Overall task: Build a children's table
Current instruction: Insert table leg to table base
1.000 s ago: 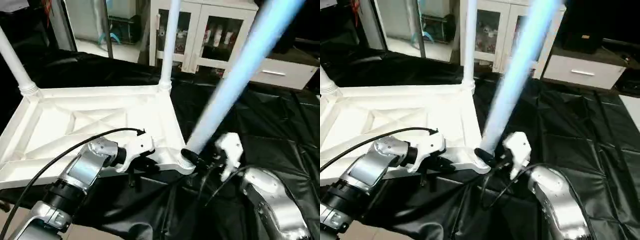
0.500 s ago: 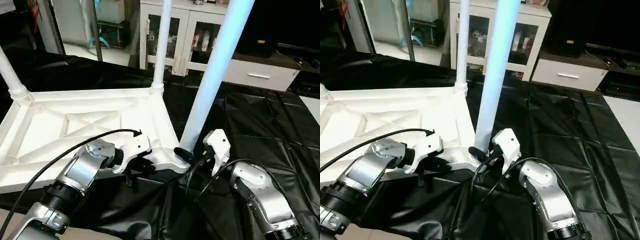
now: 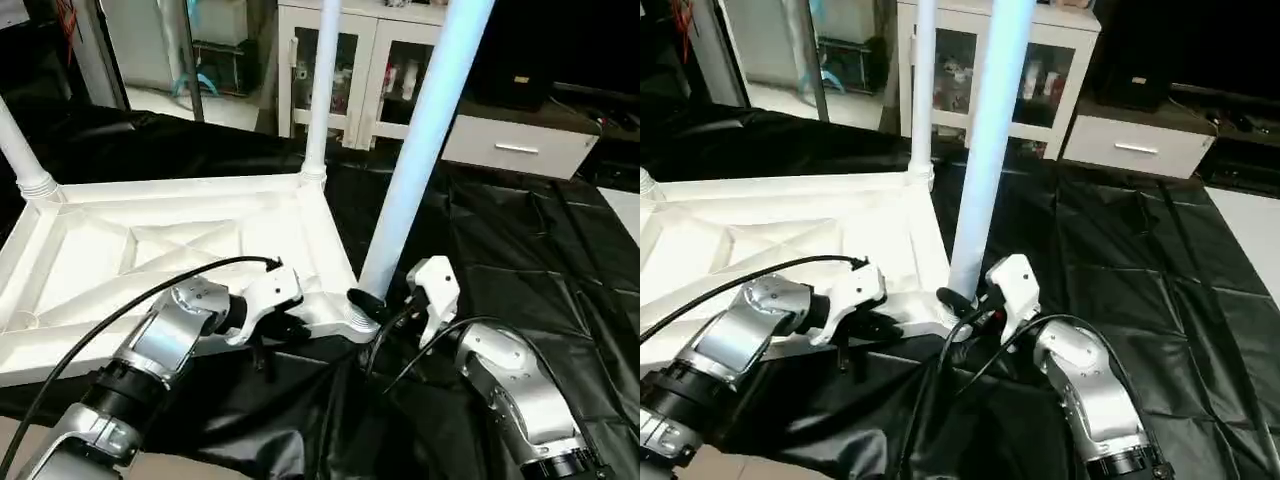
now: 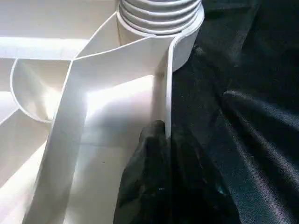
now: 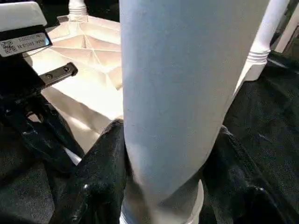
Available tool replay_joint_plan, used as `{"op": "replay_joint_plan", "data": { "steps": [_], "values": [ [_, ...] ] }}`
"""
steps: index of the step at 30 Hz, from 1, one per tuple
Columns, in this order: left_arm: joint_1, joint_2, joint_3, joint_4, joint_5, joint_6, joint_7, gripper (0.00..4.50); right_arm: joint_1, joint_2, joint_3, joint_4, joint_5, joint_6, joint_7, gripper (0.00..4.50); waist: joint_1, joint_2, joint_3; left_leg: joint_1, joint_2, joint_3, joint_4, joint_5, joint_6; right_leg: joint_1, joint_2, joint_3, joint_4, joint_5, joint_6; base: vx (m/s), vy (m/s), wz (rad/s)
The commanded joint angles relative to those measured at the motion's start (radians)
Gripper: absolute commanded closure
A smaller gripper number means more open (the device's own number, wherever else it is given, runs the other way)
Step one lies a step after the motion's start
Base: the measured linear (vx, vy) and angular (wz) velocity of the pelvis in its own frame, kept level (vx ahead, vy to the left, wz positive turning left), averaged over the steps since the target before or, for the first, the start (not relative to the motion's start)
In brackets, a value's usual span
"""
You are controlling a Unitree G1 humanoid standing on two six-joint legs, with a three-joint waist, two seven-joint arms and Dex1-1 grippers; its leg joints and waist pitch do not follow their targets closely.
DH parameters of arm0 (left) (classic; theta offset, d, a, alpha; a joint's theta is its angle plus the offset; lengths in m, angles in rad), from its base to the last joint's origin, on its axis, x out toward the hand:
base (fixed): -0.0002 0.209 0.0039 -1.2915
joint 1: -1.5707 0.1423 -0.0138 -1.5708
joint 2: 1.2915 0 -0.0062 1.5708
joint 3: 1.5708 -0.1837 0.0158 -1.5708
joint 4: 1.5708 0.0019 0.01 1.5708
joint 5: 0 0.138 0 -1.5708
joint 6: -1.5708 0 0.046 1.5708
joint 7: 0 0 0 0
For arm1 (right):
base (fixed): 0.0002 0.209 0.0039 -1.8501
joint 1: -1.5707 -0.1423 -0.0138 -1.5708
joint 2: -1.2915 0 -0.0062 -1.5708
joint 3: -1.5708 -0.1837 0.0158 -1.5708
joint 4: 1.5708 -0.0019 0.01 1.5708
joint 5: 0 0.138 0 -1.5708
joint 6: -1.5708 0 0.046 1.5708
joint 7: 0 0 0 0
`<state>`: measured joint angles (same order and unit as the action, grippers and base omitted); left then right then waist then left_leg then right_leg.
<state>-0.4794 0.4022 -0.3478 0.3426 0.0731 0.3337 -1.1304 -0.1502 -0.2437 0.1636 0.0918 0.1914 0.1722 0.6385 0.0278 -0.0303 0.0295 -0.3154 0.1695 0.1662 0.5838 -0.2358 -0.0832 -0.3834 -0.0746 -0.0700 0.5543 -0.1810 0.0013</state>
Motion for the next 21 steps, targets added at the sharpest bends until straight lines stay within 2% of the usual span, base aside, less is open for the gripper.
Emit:
{"op": "replay_joint_plan", "data": {
  "steps": [1, 3, 6, 7, 8, 9, 10, 11, 12, 13, 14, 15, 16, 17, 18, 19, 20, 21],
  "values": [
    [-0.022, -0.047, 0.042, -0.007, -0.075, -0.018, 0.02, 4.5, 0.046, -0.01, 0.027, 0.146, -0.057, 0.075, -0.039, 2.62, -0.007, 0.009, -0.008, -0.006, 0.061, -0.048, -0.11, -0.528, 0.009, -0.001, -0.087, 0.04, -0.104, -0.706, -0.048, 0.0, 0.0, 0.0],
    [-0.033, -0.069, 0.058, 0.008, -0.084, 0.003, 0.046, 4.5, 0.038, 0.004, 0.015, 0.165, -0.069, 0.075, -0.081, 2.62, -0.009, 0.007, -0.006, -0.004, 0.059, -0.047, -0.11, -0.53, 0.009, -0.003, -0.087, 0.038, -0.107, -0.715, -0.047, 0.0, 0.0, 0.0],
    [-0.057, -0.11, 0.071, 0.039, -0.08, 0.04, 0.102, 4.5, 0.008, 0.048, -0.021, 0.228, -0.1, 0.072, -0.209, 2.62, -0.008, 0.008, -0.01, -0.004, 0.056, -0.044, -0.11, -0.475, 0.018, 0.002, -0.09, 0.04, -0.108, -0.696, -0.054, 0.0, 0.0, 0.0],
    [-0.071, -0.13, 0.077, 0.059, -0.073, 0.055, 0.138, 4.5, -0.008, 0.07, -0.042, 0.26, -0.111, 0.071, -0.279, 2.62, -0.008, 0.008, -0.01, -0.007, 0.056, -0.043, -0.11, -0.461, 0.017, 0.002, -0.09, 0.039, -0.108, -0.688, -0.061, 0.0, 0.0, 0.0],
    [-0.104, -0.173, 0.089, 0.106, -0.055, 0.074, 0.216, 4.5, -0.044, 0.114, -0.088, 0.322, -0.122, 0.077, -0.417, 2.62, -0.01, 0.01, -0.007, -0.006, 0.054, -0.043, -0.11, -0.457, 0.014, 0.001, -0.089, 0.036, -0.111, -0.696, -0.06, 0.0, 0.0, 0.0],
    [-0.131, -0.208, 0.102, 0.14, -0.044, 0.084, 0.278, 4.5, -0.069, 0.144, -0.114, 0.363, -0.121, 0.085, -0.494, 2.62, -0.014, 0.009, -0.009, -0.001, 0.051, -0.044, -0.106, -0.472, 0.008, -0.002, -0.088, 0.03, -0.115, -0.709, -0.055, 0.0, 0.0, 0.0],
    [-0.155, -0.241, 0.113, 0.168, -0.042, 0.1, 0.322, 4.5, -0.095, 0.167, -0.124, 0.401, -0.123, 0.087, -0.545, 2.62, -0.017, 0.009, -0.007, 0.0, 0.049, -0.044, -0.106, -0.477, 0.009, -0.003, -0.086, 0.029, -0.118, -0.714, -0.051, 0.0, 0.0, 0.0],
    [-0.16, -0.247, 0.115, 0.173, -0.041, 0.103, 0.33, 4.5, -0.1, 0.171, -0.125, 0.408, -0.123, 0.087, -0.554, 2.62, -0.018, 0.009, -0.01, 0.001, 0.049, -0.044, -0.105, -0.476, 0.008, 0.0, -0.087, 0.027, -0.118, -0.703, -0.051, 0.0, 0.0, 0.0],
    [-0.203, -0.302, 0.135, 0.224, -0.033, 0.112, 0.407, 4.5, -0.147, 0.2, -0.127, 0.471, -0.129, 0.084, -0.613, 2.62, -0.02, 0.007, -0.013, 0.004, 0.048, -0.039, -0.103, -0.469, 0.016, -0.003, -0.084, 0.029, -0.117, -0.663, -0.06, 0.0, 0.0, 0.0],
    [-0.213, -0.314, 0.139, 0.236, -0.031, 0.112, 0.427, 4.5, -0.158, 0.206, -0.126, 0.485, -0.132, 0.082, -0.625, 2.62, -0.022, 0.002, -0.014, 0.003, 0.047, -0.038, -0.103, -0.456, 0.02, -0.003, -0.083, 0.03, -0.115, -0.647, -0.066, 0.0, 0.0, 0.0],
    [-0.213, -0.314, 0.139, 0.236, -0.031, 0.112, 0.427, 4.5, -0.158, 0.206, -0.126, 0.485, -0.132, 0.082, -0.625, 2.62, -0.021, 0.005, -0.014, 0.003, 0.048, -0.038, -0.103, -0.449, 0.022, -0.002, -0.083, 0.03, -0.113, -0.635, -0.071, 0.0, 0.0, 0.0],
    [-0.253, -0.357, 0.151, 0.278, -0.024, 0.105, 0.499, 4.5, -0.206, 0.228, -0.127, 0.544, -0.137, 0.071, -0.672, 2.62, -0.019, 0.004, -0.012, 0.0, 0.048, -0.035, -0.104, -0.44, 0.028, -0.002, -0.083, 0.034, -0.113, -0.617, -0.076, 0.0, 0.0, 0.0],
    [-0.287, -0.39, 0.156, 0.308, -0.019, 0.09, 0.549, 4.5, -0.247, 0.248, -0.138, 0.595, -0.134, 0.062, -0.715, 2.62, -0.02, 0.001, -0.013, -0.002, 0.049, -0.035, -0.105, -0.432, 0.03, -0.001, -0.083, 0.035, -0.109, -0.605, -0.084, 0.0, 0.0, 0.0],
    [-0.33, -0.432, 0.161, 0.341, -0.019, 0.071, 0.6, 4.5, -0.303, 0.277, -0.16, 0.665, -0.127, 0.051, -0.779, 2.62, -0.021, -0.011, -0.019, -0.001, 0.048, -0.033, -0.103, -0.415, 0.031, 0.001, -0.083, 0.036, -0.104, -0.586, -0.088, 0.0, 0.0, 0.0],
    [-0.35, -0.451, 0.166, 0.357, -0.025, 0.061, 0.619, 4.5, -0.331, 0.289, -0.17, 0.702, -0.129, 0.043, -0.811, 2.62, -0.017, -0.005, -0.021, 0.0, 0.049, -0.033, -0.103, -0.4, 0.028, 0.001, -0.085, 0.038, -0.099, -0.561, -0.098, 0.0, 0.0, 0.0],
    [-0.35, -0.451, 0.166, 0.357, -0.025, 0.061, 0.619, 4.5, -0.331, 0.289, -0.17, 0.702, -0.129, 0.043, -0.811, 2.62, -0.015, -0.005, -0.024, -0.002, 0.051, -0.031, -0.103, -0.375, 0.026, 0.003, -0.087, 0.041, -0.097, -0.52, -0.109, 0.0, 0.0, 0.0],
    [-0.371, -0.471, 0.168, 0.357, -0.034, 0.056, 0.621, 4.5, -0.363, 0.302, -0.183, 0.742, -0.128, 0.021, -0.839, 2.62, -0.009, -0.011, -0.031, -0.015, 0.056, -0.028, -0.103, -0.291, 0.029, 0.015, -0.087, 0.047, -0.082, -0.383, -0.139, 0.0, 0.0, 0.0],
    [-0.378, -0.478, 0.169, 0.354, -0.04, 0.056, 0.615, 4.5, -0.382, 0.306, -0.191, 0.763, -0.127, 0.011, -0.85, 2.62, -0.005, -0.013, -0.031, -0.024, 0.056, -0.022, -0.103, -0.226, 0.037, 0.019, -0.085, 0.049, -0.068, -0.285, -0.167, 0.0, 0.0, 0.0]
  ]
}}
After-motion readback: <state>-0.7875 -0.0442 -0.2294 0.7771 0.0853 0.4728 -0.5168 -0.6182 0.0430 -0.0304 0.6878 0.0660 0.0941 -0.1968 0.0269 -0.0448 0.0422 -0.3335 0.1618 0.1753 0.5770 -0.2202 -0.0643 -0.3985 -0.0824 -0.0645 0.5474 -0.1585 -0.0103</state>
